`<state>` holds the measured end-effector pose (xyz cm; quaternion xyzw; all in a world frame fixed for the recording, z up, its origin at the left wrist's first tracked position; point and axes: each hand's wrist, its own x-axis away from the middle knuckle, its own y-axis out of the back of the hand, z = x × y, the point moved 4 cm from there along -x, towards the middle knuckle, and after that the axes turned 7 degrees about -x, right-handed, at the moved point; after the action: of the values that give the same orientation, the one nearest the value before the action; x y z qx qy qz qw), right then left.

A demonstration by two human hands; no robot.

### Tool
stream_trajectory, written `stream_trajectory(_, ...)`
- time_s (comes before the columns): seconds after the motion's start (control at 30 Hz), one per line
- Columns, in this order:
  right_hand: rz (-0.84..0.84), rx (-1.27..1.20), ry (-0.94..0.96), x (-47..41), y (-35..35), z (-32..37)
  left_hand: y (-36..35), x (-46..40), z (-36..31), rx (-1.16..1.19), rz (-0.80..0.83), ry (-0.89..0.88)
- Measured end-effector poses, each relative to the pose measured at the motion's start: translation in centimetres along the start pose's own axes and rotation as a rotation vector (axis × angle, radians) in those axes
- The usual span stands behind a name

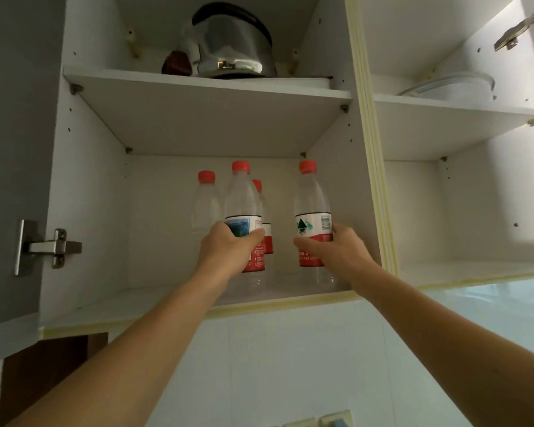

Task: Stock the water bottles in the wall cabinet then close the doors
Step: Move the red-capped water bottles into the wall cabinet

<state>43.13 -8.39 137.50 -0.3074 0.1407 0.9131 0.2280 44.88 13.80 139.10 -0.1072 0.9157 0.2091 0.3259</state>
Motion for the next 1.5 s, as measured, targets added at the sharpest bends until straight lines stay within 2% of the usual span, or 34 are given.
stream_trajectory(0.23,-0.123,0.118,0.094,0.3,-0.2,-2.0,-3.0,-1.7,0.2,0.180,0.161,0.051)
stream_trajectory(0.57,-0.135,0.245,0.050,0.1,-0.5,-1.9,-5.5,-3.6,0.6,0.196,0.201,0.061)
stream_trajectory(0.73,-0.145,0.291,0.045,0.3,-0.5,-1.6,-5.5,-3.4,0.4,0.119,0.213,0.051)
stream_trajectory(0.87,-0.159,0.322,0.029,0.2,-0.6,-1.8,-4.9,-3.3,0.6,-0.105,0.249,-0.016)
stream_trajectory(0.97,-0.189,0.353,0.059,0.5,-0.7,-1.6,-3.7,-2.6,0.6,-0.222,0.201,-0.059)
stream_trajectory(1.1,-0.264,0.327,0.280,2.9,-0.2,-0.2,-2.4,0.3,0.3,-0.331,0.093,-0.104)
stream_trajectory(1.3,-0.108,0.328,0.617,10.8,2.7,0.1,-0.8,6.8,-1.9,-0.285,-0.029,-0.212)
stream_trajectory(1.4,-0.037,0.331,0.622,14.2,5.7,-0.5,-0.6,11.6,-3.8,-0.211,-0.072,-0.271)
stream_trajectory(1.5,-0.005,0.283,0.518,16.9,8.0,-1.3,-1.5,16.4,-4.4,-0.184,-0.032,-0.242)
